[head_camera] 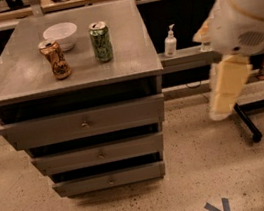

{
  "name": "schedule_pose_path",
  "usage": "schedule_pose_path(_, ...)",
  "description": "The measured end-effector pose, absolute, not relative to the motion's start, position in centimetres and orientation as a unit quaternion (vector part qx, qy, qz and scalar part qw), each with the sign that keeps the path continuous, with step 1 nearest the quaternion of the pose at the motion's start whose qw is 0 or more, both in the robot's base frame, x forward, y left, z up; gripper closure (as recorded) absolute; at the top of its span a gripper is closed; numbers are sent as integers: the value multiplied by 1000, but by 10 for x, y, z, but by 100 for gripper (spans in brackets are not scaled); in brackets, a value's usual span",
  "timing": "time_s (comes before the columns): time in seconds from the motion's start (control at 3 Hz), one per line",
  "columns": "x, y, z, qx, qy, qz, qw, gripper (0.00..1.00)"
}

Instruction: Open middle drawer

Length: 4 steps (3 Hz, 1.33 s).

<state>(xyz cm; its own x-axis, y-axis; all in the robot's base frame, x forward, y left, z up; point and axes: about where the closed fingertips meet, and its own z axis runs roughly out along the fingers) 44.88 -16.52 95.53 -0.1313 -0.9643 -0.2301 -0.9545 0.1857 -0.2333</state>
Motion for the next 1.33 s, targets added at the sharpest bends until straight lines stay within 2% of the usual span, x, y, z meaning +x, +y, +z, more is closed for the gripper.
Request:
schedule_pose_path(0.33,439,-88,934,-668,719,15,190,0)
schedule_pose_path(0.67,431,-41,903,-695,692,26,193,0)
schedule_pose_path(1.0,431,-46,906,-692,695,23,193,0)
schedule_pose_path(1.33,451,-11,870,-704,677,70,206,0)
